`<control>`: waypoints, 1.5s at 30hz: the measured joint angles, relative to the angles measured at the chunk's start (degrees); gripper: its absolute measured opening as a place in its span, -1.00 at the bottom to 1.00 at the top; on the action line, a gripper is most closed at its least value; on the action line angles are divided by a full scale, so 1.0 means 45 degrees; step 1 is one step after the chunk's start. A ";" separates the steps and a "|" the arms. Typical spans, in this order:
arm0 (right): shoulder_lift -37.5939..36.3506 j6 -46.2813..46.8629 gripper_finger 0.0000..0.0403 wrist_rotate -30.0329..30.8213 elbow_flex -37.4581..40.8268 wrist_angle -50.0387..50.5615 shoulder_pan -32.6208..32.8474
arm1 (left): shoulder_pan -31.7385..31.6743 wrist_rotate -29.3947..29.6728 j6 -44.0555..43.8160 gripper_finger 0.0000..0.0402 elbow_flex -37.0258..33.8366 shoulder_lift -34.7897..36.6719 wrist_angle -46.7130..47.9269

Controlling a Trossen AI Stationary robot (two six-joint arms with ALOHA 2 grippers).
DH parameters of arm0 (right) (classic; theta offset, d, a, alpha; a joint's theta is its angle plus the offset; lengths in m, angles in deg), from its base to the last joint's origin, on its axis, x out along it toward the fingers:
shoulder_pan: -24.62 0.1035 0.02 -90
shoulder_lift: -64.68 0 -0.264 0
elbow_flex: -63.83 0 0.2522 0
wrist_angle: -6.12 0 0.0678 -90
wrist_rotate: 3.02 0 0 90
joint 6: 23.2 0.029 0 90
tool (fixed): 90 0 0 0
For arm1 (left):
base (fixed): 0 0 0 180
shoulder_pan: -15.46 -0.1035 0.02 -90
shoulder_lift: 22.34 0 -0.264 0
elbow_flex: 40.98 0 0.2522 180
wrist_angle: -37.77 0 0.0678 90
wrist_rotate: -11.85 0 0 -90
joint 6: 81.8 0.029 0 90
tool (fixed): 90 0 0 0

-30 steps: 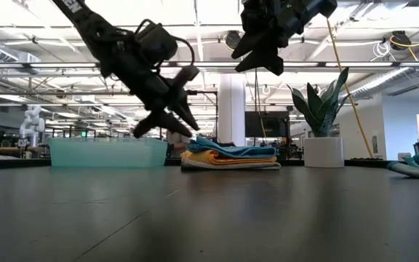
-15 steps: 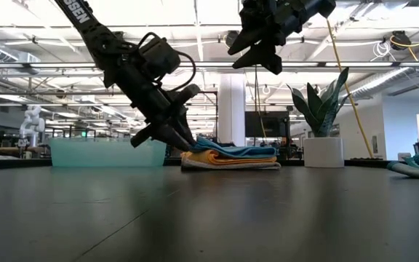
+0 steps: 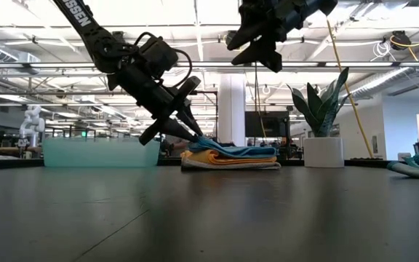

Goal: Fold microfiber towels
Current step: Stack the folded blue microfiber towel on top of the folded gray microfiber towel

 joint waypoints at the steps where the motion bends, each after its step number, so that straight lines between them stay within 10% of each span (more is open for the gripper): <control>1: 0.0000 0.0014 -0.27 0.0000 0.0000 -0.0005 0.0008 | 0.0009 -0.0003 0.0000 -0.55 0.0000 0.0000 0.0015; 13: 0.0008 0.1212 -0.37 -0.0704 0.1400 0.0092 0.1052 | 0.0274 -0.1135 -0.0436 -0.55 0.0000 0.0000 0.0957; 22: 0.0326 0.4092 -0.94 0.0350 0.5577 -0.5958 0.1577 | 0.0709 0.0713 -0.0168 -0.55 -0.0004 0.0005 0.2893; 45: 0.0262 0.4031 -1.00 0.0283 0.5625 -0.7713 0.1621 | -0.0302 0.0421 -0.0574 -0.55 0.0005 0.0010 0.0213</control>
